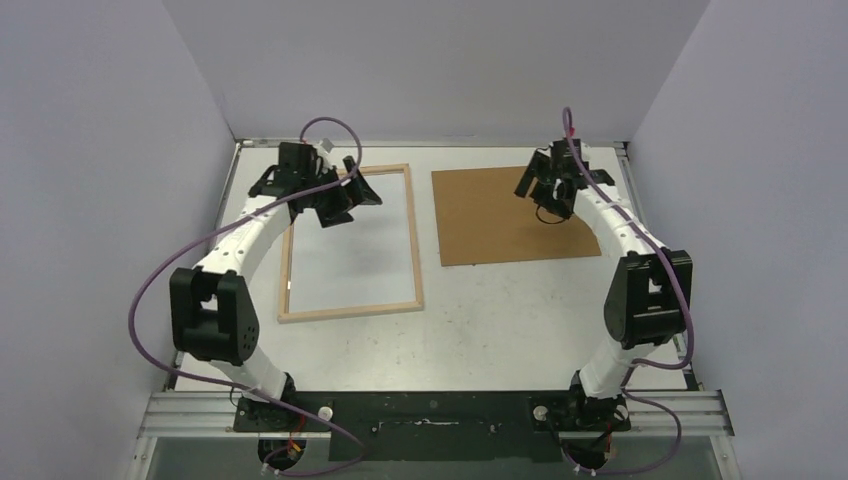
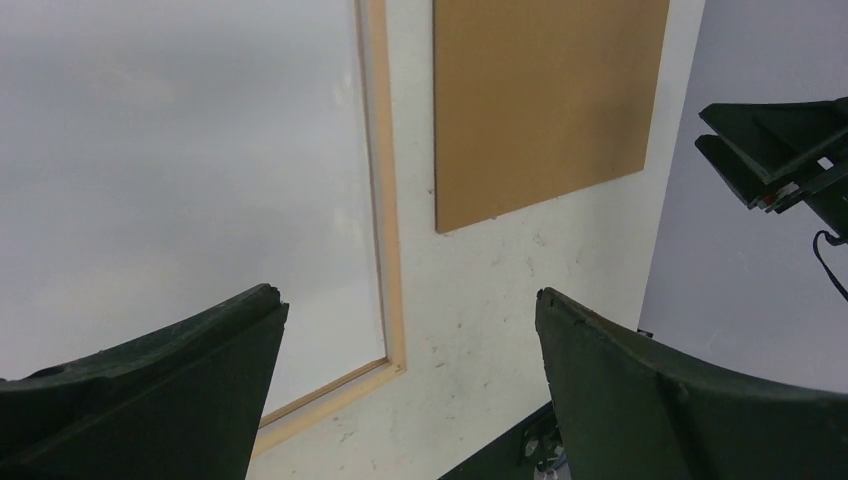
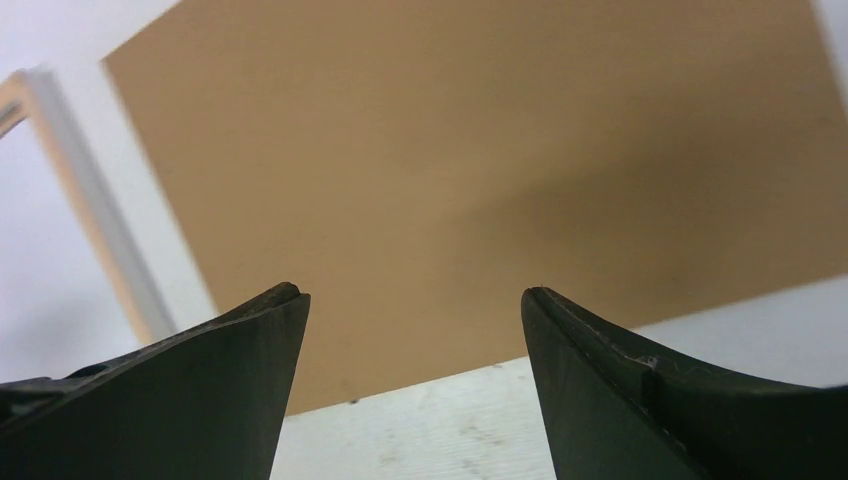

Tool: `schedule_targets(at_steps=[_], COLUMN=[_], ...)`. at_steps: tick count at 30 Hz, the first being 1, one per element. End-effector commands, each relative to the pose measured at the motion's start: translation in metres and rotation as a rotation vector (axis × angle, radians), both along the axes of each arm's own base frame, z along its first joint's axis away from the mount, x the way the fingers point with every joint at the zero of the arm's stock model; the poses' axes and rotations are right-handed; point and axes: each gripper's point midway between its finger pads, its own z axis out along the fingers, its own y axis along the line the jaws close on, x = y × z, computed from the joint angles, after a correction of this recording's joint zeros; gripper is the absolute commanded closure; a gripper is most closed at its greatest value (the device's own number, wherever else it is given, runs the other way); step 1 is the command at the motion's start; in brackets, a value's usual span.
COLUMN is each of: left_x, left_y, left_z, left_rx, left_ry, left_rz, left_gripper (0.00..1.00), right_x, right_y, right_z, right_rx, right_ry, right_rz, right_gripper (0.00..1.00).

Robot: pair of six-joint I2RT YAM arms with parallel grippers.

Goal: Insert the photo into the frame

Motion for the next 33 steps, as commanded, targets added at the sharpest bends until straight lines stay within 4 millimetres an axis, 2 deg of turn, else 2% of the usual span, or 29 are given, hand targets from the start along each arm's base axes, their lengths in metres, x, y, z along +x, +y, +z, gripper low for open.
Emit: schedule_targets(at_steps=[1,4,7,10,13,16,21,25,33], left_x=[0.022,0.023,0.017,0.011,0.008,0.012,0.024,0.023,0.008], left_y=[-0.060,-0.092,-0.121,-0.150,-0.169,-0.176,-0.168,-0.172,-0.190], left_z=[0.014,-0.004,-0.024,-0.046,-0.071,-0.086,-0.104,-0.119,-0.130], left_rx=[-0.058,-0.029,0.098,0.156,0.202,0.241,0.394,0.393,0.300], left_ry=[-0.046,0.011,0.056,0.085,0.121,0.134,0.129,0.179,0.263], left_rz=[-0.065,-0.095,-0.149,-0.201,-0.207,-0.196,-0.162,-0.129,-0.098], left_gripper=[0.06,0.14,0.15,0.15,0.16,0.16,0.16,0.16,0.21], right_x=[-0.026,-0.036,-0.043,-0.050,-0.051,-0.047,-0.043,-0.042,-0.032], right_y=[-0.077,-0.120,-0.153,-0.179,-0.199,-0.208,-0.211,-0.221,-0.216], right_z=[-0.023,-0.031,-0.043,-0.050,-0.053,-0.064,-0.084,-0.091,-0.108], right_rx=[-0.135,-0.155,-0.129,-0.111,-0.103,-0.082,-0.068,-0.074,-0.028], right_ry=[0.100,0.126,0.150,0.160,0.152,0.167,0.207,0.222,0.267], right_rz=[-0.174,-0.286,-0.388,-0.462,-0.504,-0.496,-0.457,-0.461,-0.364], right_gripper=[0.20,0.20,0.20,0.20,0.20,0.20,0.20,0.20,0.20])
